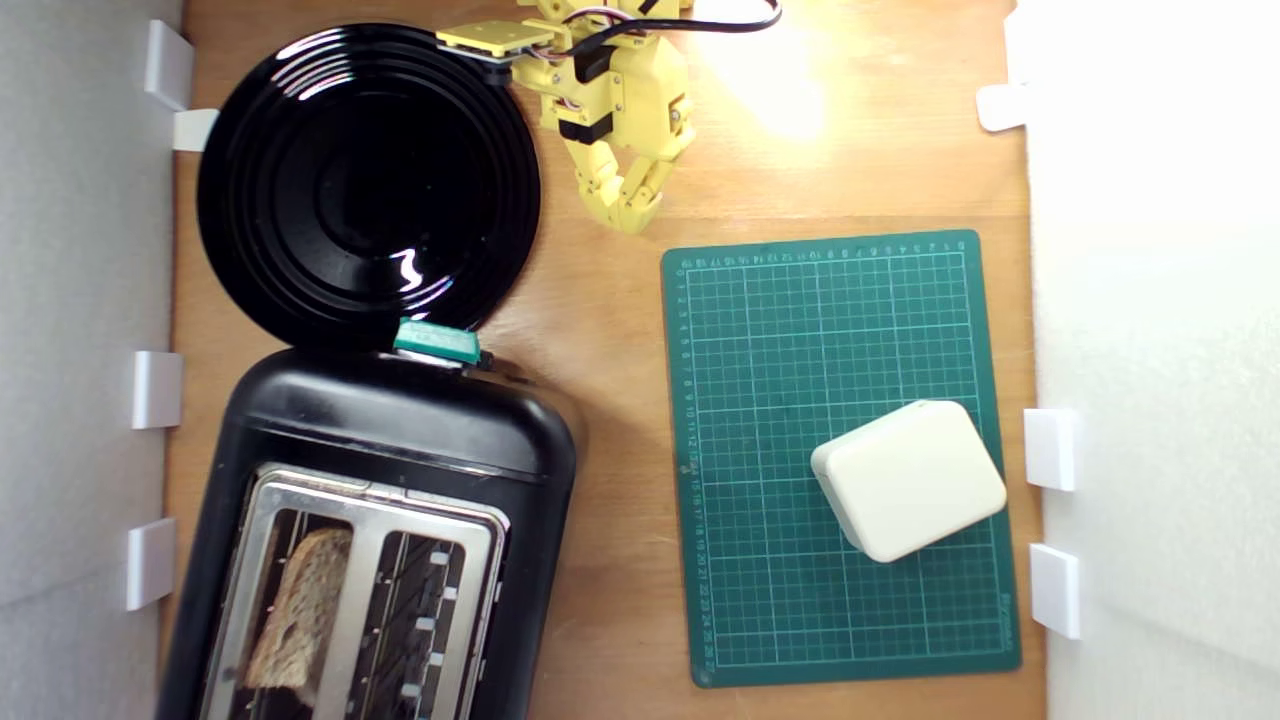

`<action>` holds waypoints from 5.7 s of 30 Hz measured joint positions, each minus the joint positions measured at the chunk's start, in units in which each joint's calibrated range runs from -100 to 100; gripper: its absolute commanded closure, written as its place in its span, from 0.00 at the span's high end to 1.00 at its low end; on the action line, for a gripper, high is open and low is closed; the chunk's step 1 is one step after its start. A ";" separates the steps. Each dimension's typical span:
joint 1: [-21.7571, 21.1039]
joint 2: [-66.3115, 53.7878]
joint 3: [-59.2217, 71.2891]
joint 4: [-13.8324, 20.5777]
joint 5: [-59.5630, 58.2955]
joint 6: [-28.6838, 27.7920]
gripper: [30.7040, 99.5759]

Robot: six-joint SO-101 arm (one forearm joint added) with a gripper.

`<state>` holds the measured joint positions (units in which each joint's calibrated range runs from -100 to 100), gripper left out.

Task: Start toaster

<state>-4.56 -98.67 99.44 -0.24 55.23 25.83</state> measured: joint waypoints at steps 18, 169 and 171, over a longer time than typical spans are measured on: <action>0.09 0.00 0.00 0.00 0.00 0.00 0.02; 18.44 90.87 -80.82 12.81 -4.51 21.76 0.01; 18.89 90.87 -78.31 12.52 -7.23 21.76 0.01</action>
<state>14.32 -7.79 21.13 12.28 48.00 47.59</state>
